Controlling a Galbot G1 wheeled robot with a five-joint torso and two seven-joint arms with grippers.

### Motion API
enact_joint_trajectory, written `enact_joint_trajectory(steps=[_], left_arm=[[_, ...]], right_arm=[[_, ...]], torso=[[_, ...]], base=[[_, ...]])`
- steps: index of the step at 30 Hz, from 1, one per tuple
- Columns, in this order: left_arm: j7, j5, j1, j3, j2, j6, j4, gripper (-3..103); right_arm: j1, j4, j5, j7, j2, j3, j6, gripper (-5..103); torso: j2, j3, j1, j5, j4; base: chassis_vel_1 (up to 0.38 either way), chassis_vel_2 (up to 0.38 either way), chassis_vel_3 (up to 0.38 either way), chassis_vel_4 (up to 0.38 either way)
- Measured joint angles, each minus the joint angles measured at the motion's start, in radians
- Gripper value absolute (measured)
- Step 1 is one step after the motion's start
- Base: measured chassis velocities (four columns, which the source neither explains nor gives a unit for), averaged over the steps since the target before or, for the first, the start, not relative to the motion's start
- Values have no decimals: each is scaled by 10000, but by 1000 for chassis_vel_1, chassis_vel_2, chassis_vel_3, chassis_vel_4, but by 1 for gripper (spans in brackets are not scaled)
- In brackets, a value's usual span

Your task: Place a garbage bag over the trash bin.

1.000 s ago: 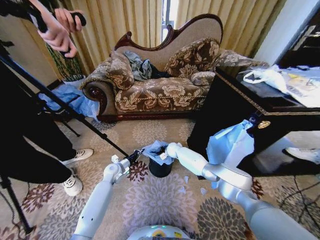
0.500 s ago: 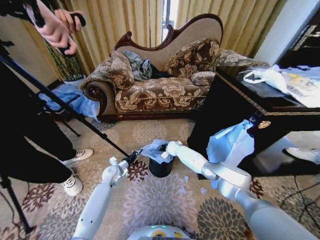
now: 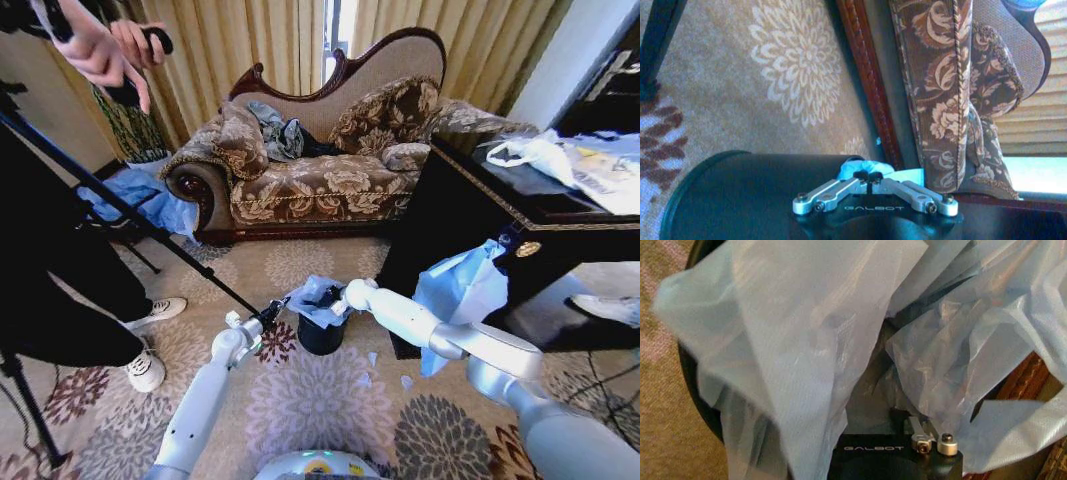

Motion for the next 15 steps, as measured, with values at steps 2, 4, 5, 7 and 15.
enact_joint_trajectory(steps=[2,4,5,7,15], left_arm=[[12,13,-15,4,13,-3,26,0],[27,22,-33,19,29,-6,52,0],[27,22,-33,19,29,-6,52,0],[31,38,-48,56,35,-16,63,0],[31,92,-44,188,43,-40,23,0]], right_arm=[[23,3,1,1,-52,3,11,52],[72,89,63,0,-180,9,27,58],[72,89,63,0,-180,9,27,58],[168,394,214,-48,-427,-31,12,69],[365,1289,812,-223,-983,-340,-208,95]], torso=[[0,0,0,1,3],[0,0,0,-1,2],[0,0,0,-1,2],[0,0,0,-1,-2],[0,0,0,-7,-3]], base=[[0,0,0,0],[0,0,0,0],[0,0,0,0],[0,0,0,0],[0,0,0,0]])
